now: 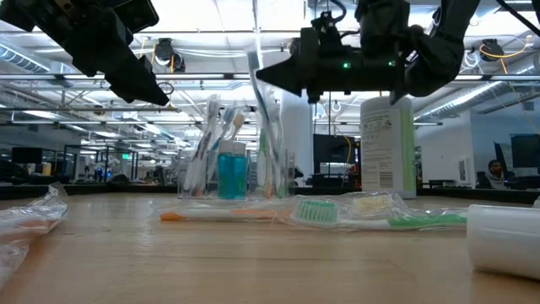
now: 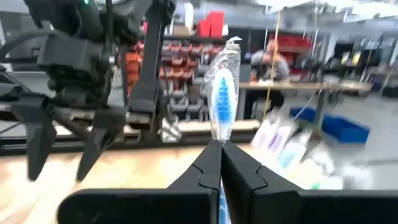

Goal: Pick & Place toothbrushing station
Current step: Put the blue toothbrush into the transparent organizer, then put the bottom orange toothbrush into the transparent organizer

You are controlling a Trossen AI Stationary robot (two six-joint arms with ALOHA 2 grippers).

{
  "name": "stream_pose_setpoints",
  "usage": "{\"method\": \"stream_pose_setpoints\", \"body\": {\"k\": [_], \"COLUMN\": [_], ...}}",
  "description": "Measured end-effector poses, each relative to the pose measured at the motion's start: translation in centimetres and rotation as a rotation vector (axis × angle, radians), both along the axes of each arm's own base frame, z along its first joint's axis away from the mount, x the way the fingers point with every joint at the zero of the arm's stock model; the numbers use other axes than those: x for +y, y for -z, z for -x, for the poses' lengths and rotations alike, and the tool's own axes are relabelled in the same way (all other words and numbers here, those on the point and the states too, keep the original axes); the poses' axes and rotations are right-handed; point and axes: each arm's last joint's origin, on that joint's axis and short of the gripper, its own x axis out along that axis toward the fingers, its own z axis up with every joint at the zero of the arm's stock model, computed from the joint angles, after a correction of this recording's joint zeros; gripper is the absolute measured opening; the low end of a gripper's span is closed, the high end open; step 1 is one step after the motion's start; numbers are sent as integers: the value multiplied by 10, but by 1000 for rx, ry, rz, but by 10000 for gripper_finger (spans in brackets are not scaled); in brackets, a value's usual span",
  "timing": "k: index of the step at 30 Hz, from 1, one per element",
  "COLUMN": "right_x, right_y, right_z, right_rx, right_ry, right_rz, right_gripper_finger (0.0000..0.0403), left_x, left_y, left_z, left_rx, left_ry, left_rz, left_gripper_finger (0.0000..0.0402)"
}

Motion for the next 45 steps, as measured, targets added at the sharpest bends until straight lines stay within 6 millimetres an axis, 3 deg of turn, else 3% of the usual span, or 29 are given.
{"method": "stream_pose_setpoints", "body": {"k": [5,14,30,45], "right_x": [0,-3,9,9], "right_y": [7,19,31,32], "right_z": [-1,1,32,33], "right_rx": [60,196,290,303], "right_ry": [-6,133,122,117], "right_rz": [-81,-55,12,7], "right_gripper_finger": [0,0,3,109], "left_x": [0,0,0,0], "left_y": [0,0,0,0], "left_z": [0,0,0,0], "left_rx": [0,1,2,2], "left_ry": [0,-1,2,-12], "left_rz": [0,1,-3,17], "left_gripper_finger": [198,198,198,198]}}
